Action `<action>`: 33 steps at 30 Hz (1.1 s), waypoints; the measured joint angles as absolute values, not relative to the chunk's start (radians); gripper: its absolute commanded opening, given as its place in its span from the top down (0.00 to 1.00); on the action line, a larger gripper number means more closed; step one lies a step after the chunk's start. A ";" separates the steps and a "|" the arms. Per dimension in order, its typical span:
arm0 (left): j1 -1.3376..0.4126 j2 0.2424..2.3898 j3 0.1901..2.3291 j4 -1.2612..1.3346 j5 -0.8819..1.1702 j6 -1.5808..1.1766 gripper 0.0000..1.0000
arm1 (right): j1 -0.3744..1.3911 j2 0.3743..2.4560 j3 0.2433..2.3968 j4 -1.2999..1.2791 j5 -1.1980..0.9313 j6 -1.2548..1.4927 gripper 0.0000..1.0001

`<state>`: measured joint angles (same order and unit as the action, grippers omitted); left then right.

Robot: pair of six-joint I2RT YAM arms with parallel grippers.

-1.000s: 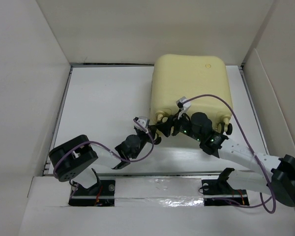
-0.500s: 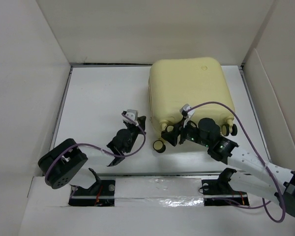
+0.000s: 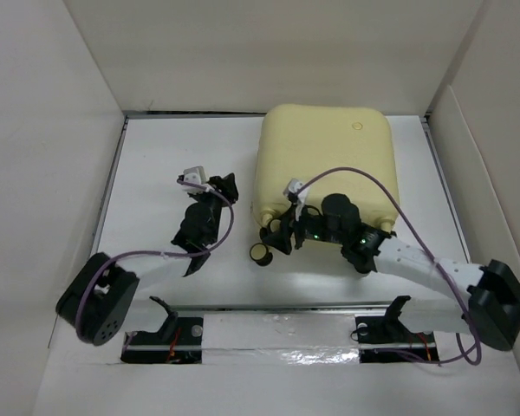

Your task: Pack the luggage

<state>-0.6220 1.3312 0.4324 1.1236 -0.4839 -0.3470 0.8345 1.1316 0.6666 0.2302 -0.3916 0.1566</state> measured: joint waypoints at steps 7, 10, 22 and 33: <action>-0.585 0.833 0.401 0.827 -0.493 -0.533 0.17 | 0.907 1.487 0.989 0.215 -0.280 0.152 0.74; -0.580 0.647 0.406 0.689 -0.501 -0.578 0.03 | 0.932 1.539 1.059 0.177 -0.255 0.137 0.28; -0.589 0.413 0.528 0.260 -0.385 -0.686 0.01 | 1.024 0.915 1.033 0.029 0.006 0.075 0.00; -0.589 0.393 0.707 0.068 -0.229 -0.633 0.01 | 0.813 0.423 0.860 -0.071 0.649 0.078 0.00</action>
<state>-0.5892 0.3927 0.7074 0.0677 -0.2291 -0.6331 0.8135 0.4232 0.8597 -0.0708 0.6491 0.0776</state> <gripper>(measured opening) 0.989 0.999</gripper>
